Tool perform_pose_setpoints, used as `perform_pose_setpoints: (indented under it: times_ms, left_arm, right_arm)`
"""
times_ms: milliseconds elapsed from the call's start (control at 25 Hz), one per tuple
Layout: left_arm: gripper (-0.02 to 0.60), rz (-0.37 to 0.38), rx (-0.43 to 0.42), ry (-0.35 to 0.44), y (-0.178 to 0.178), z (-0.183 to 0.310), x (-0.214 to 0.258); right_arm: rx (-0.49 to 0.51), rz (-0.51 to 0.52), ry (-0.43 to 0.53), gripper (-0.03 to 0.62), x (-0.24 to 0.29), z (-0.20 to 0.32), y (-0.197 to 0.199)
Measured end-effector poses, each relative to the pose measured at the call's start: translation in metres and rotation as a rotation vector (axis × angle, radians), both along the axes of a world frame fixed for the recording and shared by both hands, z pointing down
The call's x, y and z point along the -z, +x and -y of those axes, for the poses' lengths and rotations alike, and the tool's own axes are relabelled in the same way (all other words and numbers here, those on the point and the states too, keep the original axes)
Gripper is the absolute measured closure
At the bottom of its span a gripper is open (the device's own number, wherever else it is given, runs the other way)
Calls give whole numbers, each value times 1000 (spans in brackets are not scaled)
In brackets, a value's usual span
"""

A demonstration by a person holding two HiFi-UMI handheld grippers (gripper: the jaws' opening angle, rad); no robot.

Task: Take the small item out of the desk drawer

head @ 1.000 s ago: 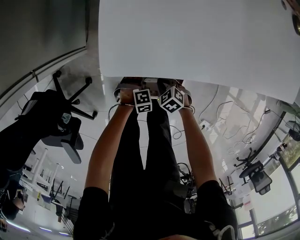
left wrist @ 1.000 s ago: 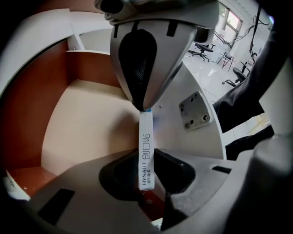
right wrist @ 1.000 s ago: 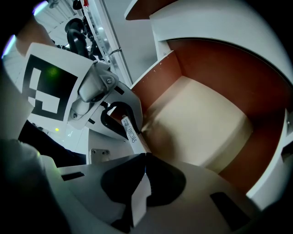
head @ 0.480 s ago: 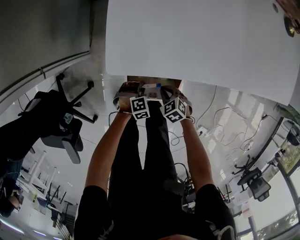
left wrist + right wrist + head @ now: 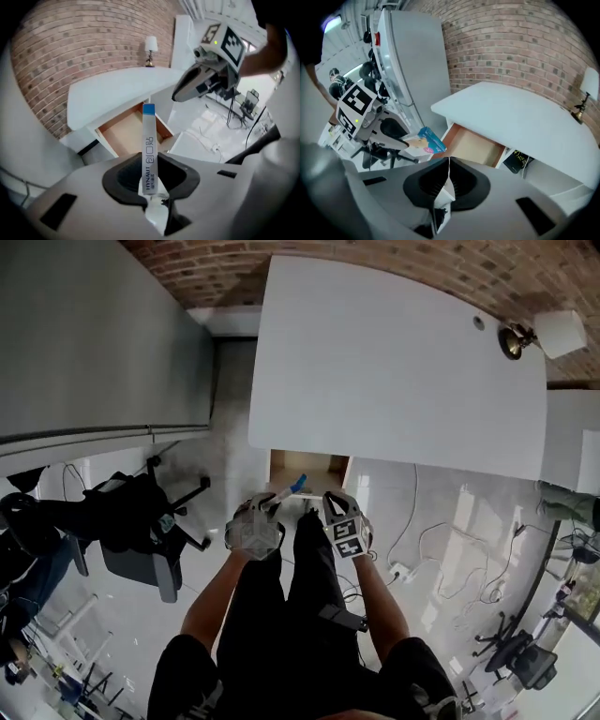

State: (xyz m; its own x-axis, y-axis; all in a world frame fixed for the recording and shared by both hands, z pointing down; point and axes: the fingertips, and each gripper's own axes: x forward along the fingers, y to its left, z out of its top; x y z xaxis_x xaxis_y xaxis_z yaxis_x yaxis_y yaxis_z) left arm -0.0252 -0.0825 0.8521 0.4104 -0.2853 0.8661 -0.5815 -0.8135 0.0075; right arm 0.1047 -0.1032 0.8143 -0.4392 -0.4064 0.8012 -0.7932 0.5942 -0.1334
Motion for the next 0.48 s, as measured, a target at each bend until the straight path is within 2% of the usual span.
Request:
perform_pose_setpoints:
  times_ms: [80, 200, 320, 480]
  left_arm:
    - [492, -75, 98, 4, -9, -4, 44]
    - [492, -177, 210, 52, -19, 4, 113]
    - [492, -273, 252, 151, -19, 21, 187]
    - [492, -404, 285, 269, -9, 38, 276]
  right_arm:
    - [-74, 52, 48, 565, 42, 1, -2]
    - [-193, 117, 133, 565, 109, 8, 2]
    - [-272, 167, 220, 565, 171, 17, 5]
    - [-310, 198, 337, 565, 246, 30, 11]
